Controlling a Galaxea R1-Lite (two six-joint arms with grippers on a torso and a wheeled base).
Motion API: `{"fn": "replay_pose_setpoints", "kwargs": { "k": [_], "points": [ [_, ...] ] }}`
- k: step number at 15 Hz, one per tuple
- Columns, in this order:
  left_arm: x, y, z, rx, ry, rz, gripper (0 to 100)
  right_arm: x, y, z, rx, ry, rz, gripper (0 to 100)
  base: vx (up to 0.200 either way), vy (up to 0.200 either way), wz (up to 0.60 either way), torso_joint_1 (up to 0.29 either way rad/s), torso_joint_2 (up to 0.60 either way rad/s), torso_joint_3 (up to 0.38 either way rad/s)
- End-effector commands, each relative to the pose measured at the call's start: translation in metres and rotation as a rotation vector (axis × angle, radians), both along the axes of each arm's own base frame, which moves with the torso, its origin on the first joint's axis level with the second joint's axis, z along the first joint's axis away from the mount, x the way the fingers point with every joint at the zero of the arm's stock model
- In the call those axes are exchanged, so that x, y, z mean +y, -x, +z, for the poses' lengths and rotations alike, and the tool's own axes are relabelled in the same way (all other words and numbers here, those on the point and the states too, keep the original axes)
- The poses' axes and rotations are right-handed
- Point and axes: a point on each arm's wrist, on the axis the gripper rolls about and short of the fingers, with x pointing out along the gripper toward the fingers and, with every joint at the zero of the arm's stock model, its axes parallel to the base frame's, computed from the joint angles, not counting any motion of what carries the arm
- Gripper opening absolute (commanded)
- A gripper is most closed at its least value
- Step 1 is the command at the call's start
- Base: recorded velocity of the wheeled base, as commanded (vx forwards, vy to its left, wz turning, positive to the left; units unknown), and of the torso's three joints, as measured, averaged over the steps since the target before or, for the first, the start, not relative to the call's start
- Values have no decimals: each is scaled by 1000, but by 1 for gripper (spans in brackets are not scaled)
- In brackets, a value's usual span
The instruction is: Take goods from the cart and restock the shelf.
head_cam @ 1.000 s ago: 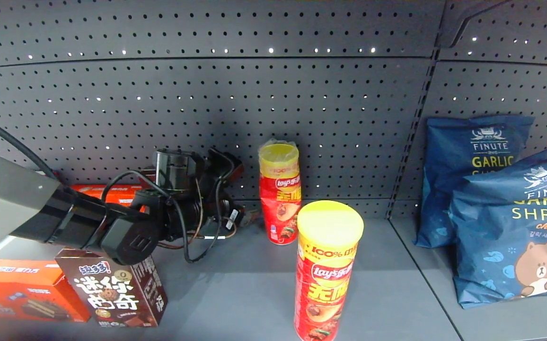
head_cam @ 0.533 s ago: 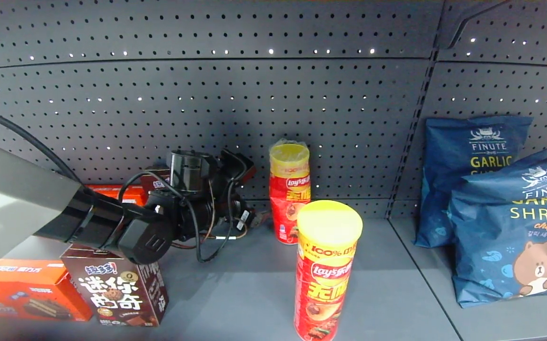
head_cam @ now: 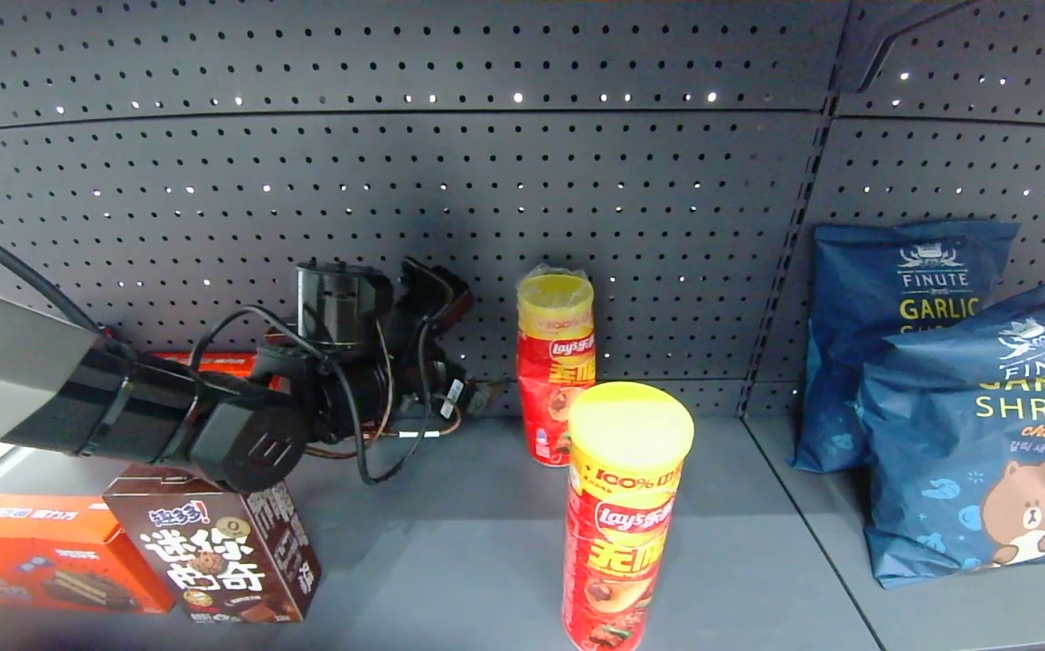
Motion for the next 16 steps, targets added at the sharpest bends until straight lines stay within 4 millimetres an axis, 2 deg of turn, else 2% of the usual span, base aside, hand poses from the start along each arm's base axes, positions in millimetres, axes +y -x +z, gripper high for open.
{"fn": "replay_pose_setpoints", "kwargs": {
  "k": [1, 3, 7, 9, 11, 13, 16],
  "points": [
    [6, 5, 22, -52, 20, 8, 100, 0, 0, 0, 1, 0, 1, 100, 0, 0, 0, 0, 0, 0],
    [10, 10, 40, -63, 11, 10, 100, 0, 0, 0, 1, 0, 1, 100, 0, 0, 0, 0, 0, 0],
    [18, 34, 73, -87, 20, 13, 100, 0, 0, 0, 1, 0, 1, 100, 0, 0, 0, 0, 0, 0],
    [29, 56, 104, -175, 30, 62, 100, 0, 0, 0, 1, 0, 1, 100, 0, 0, 0, 0, 0, 0],
    [41, 82, 122, -205, 32, 106, 100, 0, 0, 0, 1, 0, 1, 100, 0, 0, 0, 0, 0, 0],
    [53, 118, 125, -212, 34, 109, 100, 0, 0, 0, 1, 0, 1, 100, 0, 0, 0, 0, 0, 0],
    [75, 175, 100, -185, 23, 108, 100, 0, 0, 0, 1, 0, 1, 100, 0, 0, 0, 0, 0, 0]
  ]
}}
